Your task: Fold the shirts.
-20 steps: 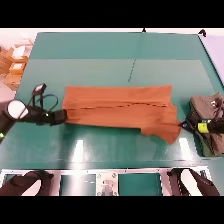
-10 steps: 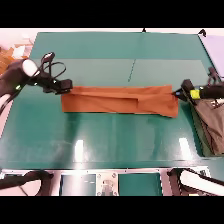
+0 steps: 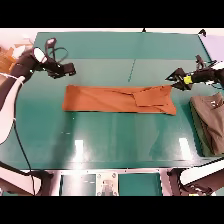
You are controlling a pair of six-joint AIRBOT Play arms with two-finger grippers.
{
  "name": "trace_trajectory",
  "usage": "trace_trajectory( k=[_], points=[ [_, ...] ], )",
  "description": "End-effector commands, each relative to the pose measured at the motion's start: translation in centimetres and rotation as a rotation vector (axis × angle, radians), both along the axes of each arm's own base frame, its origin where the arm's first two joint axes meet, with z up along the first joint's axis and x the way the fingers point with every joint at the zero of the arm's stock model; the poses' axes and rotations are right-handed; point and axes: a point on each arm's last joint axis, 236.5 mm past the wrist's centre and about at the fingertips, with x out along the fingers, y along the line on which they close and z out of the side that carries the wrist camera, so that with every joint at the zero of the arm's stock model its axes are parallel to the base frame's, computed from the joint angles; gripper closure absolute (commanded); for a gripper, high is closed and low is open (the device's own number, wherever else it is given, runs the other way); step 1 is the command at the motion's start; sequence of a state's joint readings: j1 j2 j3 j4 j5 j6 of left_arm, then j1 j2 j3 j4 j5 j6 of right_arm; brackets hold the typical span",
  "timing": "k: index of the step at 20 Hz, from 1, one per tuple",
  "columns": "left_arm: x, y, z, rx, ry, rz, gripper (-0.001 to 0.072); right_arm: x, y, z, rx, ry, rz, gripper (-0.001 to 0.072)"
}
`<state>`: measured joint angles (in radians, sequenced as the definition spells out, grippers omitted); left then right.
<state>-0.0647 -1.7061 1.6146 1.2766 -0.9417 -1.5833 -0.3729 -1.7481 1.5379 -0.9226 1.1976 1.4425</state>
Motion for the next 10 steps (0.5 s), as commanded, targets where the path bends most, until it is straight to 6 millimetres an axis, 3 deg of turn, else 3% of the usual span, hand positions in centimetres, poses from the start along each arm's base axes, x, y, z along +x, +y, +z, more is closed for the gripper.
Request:
trace_trajectory(
  k=[1, 3, 5, 10],
  points=[
    [-1.2, 3.3, 1.0, 0.018, 0.092, 0.012, 0.0042, -3.5, -3.8, -1.8, -0.071, 0.092, 0.139, 0.0096],
    [-3.3, 4.2, 0.2, 0.016, 0.19, 0.005, 0.0043, -5.4, -3.7, -3.9, -0.003, 0.165, 0.189, 0.0053],
    [-4.8, 4.3, -0.3, 0.022, 0.252, -0.009, 0.0043, -6.2, -2.3, -5.7, 0.072, 0.192, 0.251, 0.0051],
    [-5.2, 3.8, -0.3, -0.003, 0.27, -0.016, 0.0042, -4.5, 2.9, -7.0, 0.199, 0.132, 0.342, 0.0051]
  ],
)
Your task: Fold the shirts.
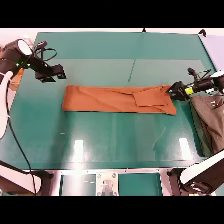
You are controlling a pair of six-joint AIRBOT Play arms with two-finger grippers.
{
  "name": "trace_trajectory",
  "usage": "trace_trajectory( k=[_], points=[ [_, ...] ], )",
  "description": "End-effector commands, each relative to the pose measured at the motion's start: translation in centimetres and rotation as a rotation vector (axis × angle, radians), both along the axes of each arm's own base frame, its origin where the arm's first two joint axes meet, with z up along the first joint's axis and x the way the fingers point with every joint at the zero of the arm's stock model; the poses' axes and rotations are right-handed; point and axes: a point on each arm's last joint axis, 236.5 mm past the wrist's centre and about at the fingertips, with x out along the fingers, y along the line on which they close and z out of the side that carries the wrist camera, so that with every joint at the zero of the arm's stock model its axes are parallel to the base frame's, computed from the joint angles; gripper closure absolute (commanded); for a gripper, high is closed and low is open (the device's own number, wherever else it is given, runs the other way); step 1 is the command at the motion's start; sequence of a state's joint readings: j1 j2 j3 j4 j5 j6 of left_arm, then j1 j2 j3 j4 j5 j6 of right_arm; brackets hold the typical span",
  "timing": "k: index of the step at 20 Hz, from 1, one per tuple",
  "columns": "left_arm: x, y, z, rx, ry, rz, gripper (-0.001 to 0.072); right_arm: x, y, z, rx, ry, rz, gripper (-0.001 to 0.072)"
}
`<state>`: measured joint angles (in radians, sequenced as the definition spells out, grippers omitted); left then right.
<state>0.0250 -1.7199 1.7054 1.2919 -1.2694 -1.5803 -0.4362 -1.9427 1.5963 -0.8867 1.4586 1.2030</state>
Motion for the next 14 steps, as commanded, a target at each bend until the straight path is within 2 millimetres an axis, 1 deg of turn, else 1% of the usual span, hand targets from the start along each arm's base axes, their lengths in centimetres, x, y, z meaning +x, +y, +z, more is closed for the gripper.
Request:
trace_trajectory(
  k=[1, 2, 3, 5, 6, 7, 8, 9, 11, 13, 14],
  points=[
    [-0.8, -0.8, 0.1, -0.042, 0.033, -0.007, 0.0042, 0.5, 3.0, -1.3, 0.057, -0.017, 0.072, 0.0052],
    [-0.7, -1.3, 0.3, -0.064, 0.033, -0.007, 0.0042, 0.7, 3.5, -1.5, 0.051, -0.022, 0.077, 0.0055],
    [-0.7, -1.8, 0.5, -0.089, 0.032, -0.008, 0.0043, 1.0, 3.7, -1.6, 0.044, -0.029, 0.077, 0.0099],
    [-0.6, -2.7, 0.9, -0.129, 0.027, -0.008, 0.0045, 1.2, 3.6, -1.4, 0.042, -0.036, 0.075, 0.0676],
    [-0.4, -3.0, 1.0, -0.14, 0.016, -0.006, 0.0126, 1.2, 3.3, -1.0, 0.045, -0.03, 0.068, 0.0693],
    [0.0, -3.4, 1.2, -0.142, -0.001, -0.011, 0.0408, 1.0, 3.1, -0.5, 0.053, -0.026, 0.075, 0.0694],
    [0.2, -4.4, 1.5, -0.152, -0.025, -0.042, 0.0671, 0.9, 3.2, 0.2, 0.061, -0.018, 0.082, 0.0694],
    [0.5, -5.7, 1.8, -0.167, -0.049, -0.066, 0.0686, 0.9, 3.2, 1.0, 0.065, -0.017, 0.091, 0.0694],
    [0.7, -9.9, 1.9, -0.187, -0.084, -0.123, 0.0687, 1.1, 3.2, 3.5, 0.06, -0.045, 0.112, 0.0695],
    [0.4, -15.6, 1.1, -0.191, -0.124, -0.215, 0.0687, 1.0, 3.5, 6.8, 0.046, -0.082, 0.13, 0.0695],
    [0.0, -19.2, 0.1, -0.192, -0.141, -0.272, 0.0686, 0.7, 3.9, 8.7, 0.042, -0.106, 0.151, 0.0694]
  ],
)
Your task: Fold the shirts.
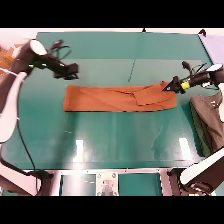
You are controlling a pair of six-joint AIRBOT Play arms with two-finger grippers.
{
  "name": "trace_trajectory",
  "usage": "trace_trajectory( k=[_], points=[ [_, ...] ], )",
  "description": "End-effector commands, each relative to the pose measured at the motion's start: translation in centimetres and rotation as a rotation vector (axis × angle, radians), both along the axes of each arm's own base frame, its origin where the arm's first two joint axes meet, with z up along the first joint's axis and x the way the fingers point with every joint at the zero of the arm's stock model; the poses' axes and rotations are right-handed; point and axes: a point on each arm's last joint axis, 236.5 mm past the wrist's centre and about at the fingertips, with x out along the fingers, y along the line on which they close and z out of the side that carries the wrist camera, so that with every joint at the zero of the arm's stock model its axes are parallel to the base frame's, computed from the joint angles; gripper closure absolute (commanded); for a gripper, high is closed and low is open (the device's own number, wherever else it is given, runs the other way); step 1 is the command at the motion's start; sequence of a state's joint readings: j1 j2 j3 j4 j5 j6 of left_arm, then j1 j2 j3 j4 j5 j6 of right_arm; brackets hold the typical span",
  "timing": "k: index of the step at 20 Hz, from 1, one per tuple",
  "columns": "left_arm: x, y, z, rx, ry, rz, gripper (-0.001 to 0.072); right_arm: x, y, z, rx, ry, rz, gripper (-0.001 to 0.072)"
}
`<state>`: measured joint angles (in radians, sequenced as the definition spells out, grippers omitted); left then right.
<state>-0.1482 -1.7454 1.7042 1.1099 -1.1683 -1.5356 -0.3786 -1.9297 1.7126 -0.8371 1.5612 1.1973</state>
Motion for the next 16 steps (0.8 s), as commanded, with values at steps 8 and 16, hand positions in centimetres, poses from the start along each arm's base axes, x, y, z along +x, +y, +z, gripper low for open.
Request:
trace_trajectory(
  k=[8, 16],
  points=[
    [-6.1, -26.0, -9.2, -0.116, -0.124, -0.277, 0.0686, -4.5, 7.0, 17.1, -0.06, -0.219, 0.14, 0.0694],
    [-7.8, -29.0, -8.4, -0.211, -0.099, -0.289, 0.0686, -5.3, 13.1, 18.3, -0.053, -0.253, 0.231, 0.0694]
  ],
)
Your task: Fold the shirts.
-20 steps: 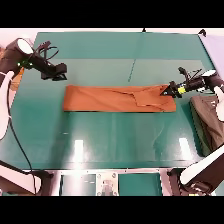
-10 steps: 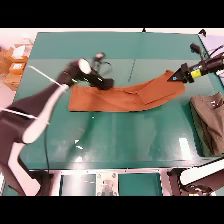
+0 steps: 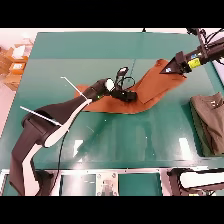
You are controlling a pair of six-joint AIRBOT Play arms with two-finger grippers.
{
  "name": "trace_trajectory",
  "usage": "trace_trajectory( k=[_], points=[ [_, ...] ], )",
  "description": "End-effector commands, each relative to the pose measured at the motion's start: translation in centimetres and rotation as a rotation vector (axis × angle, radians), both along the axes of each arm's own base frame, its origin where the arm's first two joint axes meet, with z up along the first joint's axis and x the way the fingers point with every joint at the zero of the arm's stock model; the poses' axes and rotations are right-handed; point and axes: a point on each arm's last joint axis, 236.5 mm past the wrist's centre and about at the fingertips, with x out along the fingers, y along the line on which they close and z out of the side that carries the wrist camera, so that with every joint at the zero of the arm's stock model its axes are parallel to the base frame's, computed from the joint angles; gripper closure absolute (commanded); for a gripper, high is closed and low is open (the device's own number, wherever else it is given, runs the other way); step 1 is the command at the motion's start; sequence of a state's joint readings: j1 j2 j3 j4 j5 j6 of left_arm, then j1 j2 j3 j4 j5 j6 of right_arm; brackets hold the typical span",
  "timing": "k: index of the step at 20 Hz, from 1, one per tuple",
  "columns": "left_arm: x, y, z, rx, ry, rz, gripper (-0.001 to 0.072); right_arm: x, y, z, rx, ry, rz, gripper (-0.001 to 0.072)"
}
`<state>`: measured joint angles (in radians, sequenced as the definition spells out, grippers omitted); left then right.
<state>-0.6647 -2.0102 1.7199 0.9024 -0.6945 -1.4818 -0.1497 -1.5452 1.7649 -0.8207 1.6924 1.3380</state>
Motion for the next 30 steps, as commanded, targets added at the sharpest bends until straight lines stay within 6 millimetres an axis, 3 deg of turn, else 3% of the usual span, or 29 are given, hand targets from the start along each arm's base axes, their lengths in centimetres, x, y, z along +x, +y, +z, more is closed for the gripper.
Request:
trace_trajectory(
  k=[1, 2, 4, 6, 8, 9, 11, 14, 16, 17, 19, 20, 21, 22, 24, 27, 30],
  points=[
    [-0.7, -0.5, -0.1, -0.012, 0.017, -0.022, 0.0686, -0.2, 2.2, 0.5, 0.005, -0.009, 0.017, 0.0694],
    [-0.7, 0.1, 0.1, -0.002, 0.031, -0.032, 0.0686, -0.2, 2.4, 0.5, 0.007, -0.001, 0.01, 0.0694],
    [-0.2, 3.8, 0.7, 0.088, 0.065, -0.094, 0.0687, -0.3, 2.8, 0.5, 0.012, 0.015, -0.001, 0.0694],
    [0.6, 11.6, 1.5, 0.299, 0.111, -0.161, 0.0687, -0.3, 3.9, 0.6, 0.018, 0.022, -0.004, 0.0694],
    [1.7, 21.7, 3.0, 0.55, 0.168, -0.119, 0.0687, 0.2, 6.6, 0.9, 0.029, -0.015, 0.009, 0.0694],
    [1.9, 26.7, 4.1, 0.656, 0.192, -0.075, 0.0687, 0.5, 8.6, 1.0, 0.039, -0.037, 0.016, 0.0694],
    [2.0, 34.1, 6.4, 0.773, 0.236, 0.025, 0.0687, 1.2, 13.5, 1.0, 0.069, -0.087, 0.032, 0.0694],
    [1.3, 40.3, 9.0, 0.78, 0.296, 0.141, 0.0687, 1.4, 22.6, -1.2, 0.12, -0.124, 0.06, 0.0693],
    [0.8, 43.0, 10.2, 0.771, 0.318, 0.197, 0.0686, 1.7, 29.6, -4.4, 0.161, -0.155, 0.053, 0.0691],
    [0.7, 44.3, 10.6, 0.766, 0.324, 0.222, 0.0686, 1.7, 33.5, -6.6, 0.195, -0.165, 0.034, 0.0599],
    [0.5, 46.3, 10.9, 0.764, 0.336, 0.241, 0.0686, 1.5, 40.0, -11.6, 0.25, -0.183, -0.036, 0.018],
    [0.0, 47.3, 10.9, 0.765, 0.355, 0.238, 0.0686, 1.4, 41.5, -13.0, 0.254, -0.195, -0.049, 0.0163],
    [-0.2, 48.2, 10.9, 0.764, 0.366, 0.24, 0.0686, 1.9, 41.4, -13.2, 0.244, -0.21, -0.046, 0.0186],
    [-0.3, 49.3, 10.9, 0.762, 0.372, 0.251, 0.0686, 3.2, 39.8, -12.5, 0.222, -0.225, -0.039, 0.0234],
    [-0.6, 51.2, 10.9, 0.752, 0.392, 0.294, 0.0686, 6.2, 33.7, -9.8, 0.187, -0.203, -0.045, 0.0239],
    [-1.0, 53.3, 10.9, 0.742, 0.415, 0.339, 0.0686, 9.1, 22.4, -7.0, 0.109, -0.153, -0.097, 0.0239],
    [-1.3, 53.6, 10.9, 0.737, 0.426, 0.346, 0.0686, 8.1, 13.2, -8.8, -0.011, -0.01, -0.144, 0.0238]
  ],
)
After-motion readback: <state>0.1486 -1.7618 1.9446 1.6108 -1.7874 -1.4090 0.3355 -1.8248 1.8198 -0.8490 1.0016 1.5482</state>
